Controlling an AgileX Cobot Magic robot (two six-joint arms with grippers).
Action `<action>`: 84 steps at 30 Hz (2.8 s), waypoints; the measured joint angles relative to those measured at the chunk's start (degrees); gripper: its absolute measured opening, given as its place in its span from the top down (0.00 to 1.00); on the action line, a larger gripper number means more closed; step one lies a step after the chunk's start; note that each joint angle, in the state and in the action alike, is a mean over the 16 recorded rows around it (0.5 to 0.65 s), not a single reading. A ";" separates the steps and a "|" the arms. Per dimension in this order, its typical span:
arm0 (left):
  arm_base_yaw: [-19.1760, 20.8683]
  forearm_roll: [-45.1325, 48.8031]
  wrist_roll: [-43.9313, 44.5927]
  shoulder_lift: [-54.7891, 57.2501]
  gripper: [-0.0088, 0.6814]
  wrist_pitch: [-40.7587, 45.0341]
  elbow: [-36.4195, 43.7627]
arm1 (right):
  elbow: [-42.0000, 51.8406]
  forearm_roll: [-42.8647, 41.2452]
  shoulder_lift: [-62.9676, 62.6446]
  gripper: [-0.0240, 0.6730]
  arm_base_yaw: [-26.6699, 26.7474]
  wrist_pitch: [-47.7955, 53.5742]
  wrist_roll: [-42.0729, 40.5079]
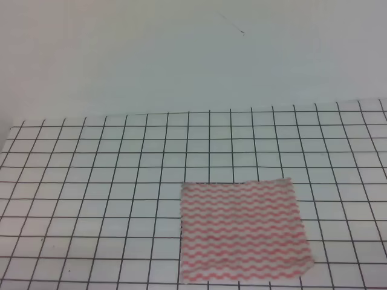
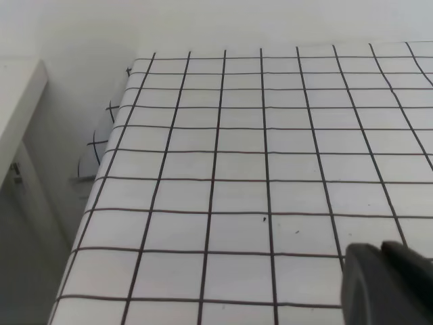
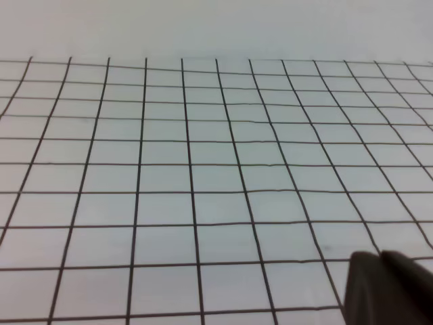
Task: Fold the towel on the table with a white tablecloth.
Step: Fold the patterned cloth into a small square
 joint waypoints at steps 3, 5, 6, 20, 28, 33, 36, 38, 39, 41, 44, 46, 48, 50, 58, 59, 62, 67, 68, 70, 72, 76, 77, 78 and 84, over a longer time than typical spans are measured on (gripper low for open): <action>0.00 -0.06 0.00 0.00 0.99 -0.04 0.00 | 0.00 -0.01 0.00 0.97 0.00 0.00 -0.03; 0.00 -0.30 0.00 0.00 0.99 -0.06 0.00 | 0.00 -0.01 0.00 0.97 0.00 0.00 -0.04; 0.00 -0.50 0.00 0.00 0.99 -0.08 0.00 | 0.00 -0.01 0.00 0.97 0.00 0.00 -0.06; 0.00 -13.10 0.00 0.00 0.99 -2.03 0.00 | 0.00 1.11 0.00 0.97 0.00 -6.75 5.78; 0.00 -26.63 0.00 0.00 0.99 -4.37 0.00 | 0.00 3.83 0.00 0.97 0.00 -16.91 16.96; 0.00 -37.69 0.00 0.00 0.99 -5.12 0.00 | 0.00 5.33 0.00 0.97 0.00 -21.44 22.61; 0.00 -45.63 0.00 0.00 0.99 -5.37 0.00 | 0.00 6.14 0.00 0.97 0.00 -23.32 26.40; 0.00 -50.44 0.00 0.00 0.99 -5.37 0.00 | 0.00 6.45 0.00 0.97 0.00 -24.12 28.93; 0.00 -52.59 0.02 0.00 0.99 -5.32 0.00 | 0.00 6.59 0.00 0.97 0.00 -24.41 30.08; 0.00 -56.48 0.05 0.00 0.99 -5.23 0.00 | 0.00 6.86 0.00 0.97 0.00 -24.83 32.29; 0.00 -61.32 0.09 0.00 0.99 -5.19 0.00 | -0.04 7.28 0.00 0.97 0.00 -25.34 35.63; 0.00 -63.56 0.13 0.00 0.99 -5.17 0.00 | -0.06 7.39 0.00 0.97 0.00 -25.98 37.81; 0.00 -64.83 0.19 0.00 0.99 -5.08 0.00 | -0.10 7.28 0.00 0.97 0.00 -26.89 39.90; 0.00 -65.45 0.54 0.00 0.99 -4.90 -0.02 | -0.24 6.92 0.00 0.97 0.00 -27.51 41.70; 0.00 -65.57 9.13 0.00 0.99 -2.09 -2.00 | -3.61 -1.49 0.05 0.97 0.57 -27.22 46.22; 0.00 -65.57 11.12 0.00 0.99 -1.44 -2.55 | -4.43 -3.37 0.14 0.97 0.75 -26.99 46.72; 0.00 -65.50 17.35 0.00 0.99 0.62 -4.38 | -7.38 -9.55 0.88 0.97 1.44 -25.47 48.25; 0.00 -65.01 27.13 0.13 0.99 3.57 -7.55 | -13.27 -20.73 4.29 0.97 2.82 -21.90 49.37; 0.00 -64.84 28.70 0.24 0.99 4.04 -8.11 | -14.45 -23.02 5.38 0.97 3.09 -21.44 49.34; 0.00 -64.52 31.24 0.59 0.99 4.84 -9.06 | -16.75 -27.39 7.99 0.97 3.60 -20.70 49.29; 0.00 -64.19 32.91 1.17 0.99 5.37 -9.74 | -18.81 -31.14 11.12 0.97 4.00 -20.02 49.26; 0.00 -63.55 34.96 3.12 0.99 6.10 -10.71 | -22.12 -36.54 18.51 0.97 4.47 -18.73 49.19; 0.00 -63.42 35.62 3.81 0.99 6.25 -11.01 | -22.80 -37.56 20.45 0.97 4.57 -18.31 49.17; 0.00 -63.29 36.37 4.57 0.99 6.41 -11.37 | -23.43 -38.49 22.40 0.97 4.70 -17.80 49.15; 0.00 -62.30 42.05 10.97 0.99 7.28 -15.04 | -27.10 -39.25 33.19 0.97 7.29 -10.02 46.86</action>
